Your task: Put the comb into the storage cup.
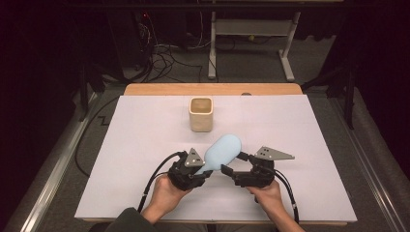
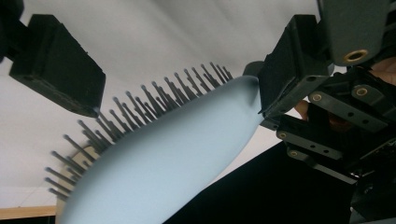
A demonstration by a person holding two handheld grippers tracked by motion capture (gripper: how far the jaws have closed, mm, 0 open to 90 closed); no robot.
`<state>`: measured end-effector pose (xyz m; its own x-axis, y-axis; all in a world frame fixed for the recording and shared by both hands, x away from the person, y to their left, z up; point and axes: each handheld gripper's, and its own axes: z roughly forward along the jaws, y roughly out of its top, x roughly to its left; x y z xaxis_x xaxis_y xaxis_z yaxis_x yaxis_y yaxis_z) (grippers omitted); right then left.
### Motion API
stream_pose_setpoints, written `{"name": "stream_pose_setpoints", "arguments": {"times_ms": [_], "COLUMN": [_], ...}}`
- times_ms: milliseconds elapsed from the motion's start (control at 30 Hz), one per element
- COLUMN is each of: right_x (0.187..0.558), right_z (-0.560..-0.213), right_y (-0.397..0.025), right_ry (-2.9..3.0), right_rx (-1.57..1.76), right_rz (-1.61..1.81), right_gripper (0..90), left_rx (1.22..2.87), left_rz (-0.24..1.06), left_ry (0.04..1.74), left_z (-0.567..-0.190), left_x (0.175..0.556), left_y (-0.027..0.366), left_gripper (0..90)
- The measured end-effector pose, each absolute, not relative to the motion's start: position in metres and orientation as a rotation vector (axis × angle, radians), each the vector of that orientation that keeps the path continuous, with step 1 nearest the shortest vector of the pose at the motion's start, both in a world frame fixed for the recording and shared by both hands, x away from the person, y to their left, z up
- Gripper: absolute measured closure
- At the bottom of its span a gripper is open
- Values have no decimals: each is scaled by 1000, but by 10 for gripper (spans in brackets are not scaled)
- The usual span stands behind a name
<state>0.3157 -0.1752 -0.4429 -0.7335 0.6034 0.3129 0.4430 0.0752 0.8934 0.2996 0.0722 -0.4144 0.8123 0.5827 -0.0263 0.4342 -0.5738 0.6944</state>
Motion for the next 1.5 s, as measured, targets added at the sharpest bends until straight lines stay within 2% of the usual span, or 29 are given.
{"name": "stream_pose_setpoints", "arguments": {"times_ms": [600, 1000, 1233, 1267, 1333, 1400, 1500], "right_x": [323, 326, 328, 328, 328, 329, 329], "right_z": [-444, -447, -446, -445, -444, -440, -436], "right_y": [-155, -150, -151, -152, -152, -153, -152], "right_ry": [2244, 2256, 2273, 2284, 2288, 2300, 2313], "right_rx": [1097, 1145, 1174, 1178, 1184, 1189, 1165], "right_rz": [1766, 1794, 1815, 1818, 1819, 1829, 1815], "right_gripper": [137, 165, 239, 284, 304, 376, 426], "left_rx": [2265, 2263, 2266, 2268, 2266, 2266, 2271], "left_rz": [276, 280, 278, 275, 275, 273, 280], "left_ry": [688, 692, 694, 693, 696, 697, 698], "left_z": [-413, -414, -415, -415, -415, -415, -414], "left_x": [296, 297, 298, 298, 298, 299, 299], "left_y": [59, 57, 57, 57, 57, 57, 57], "left_gripper": [691, 690, 690, 690, 690, 690, 691]}}
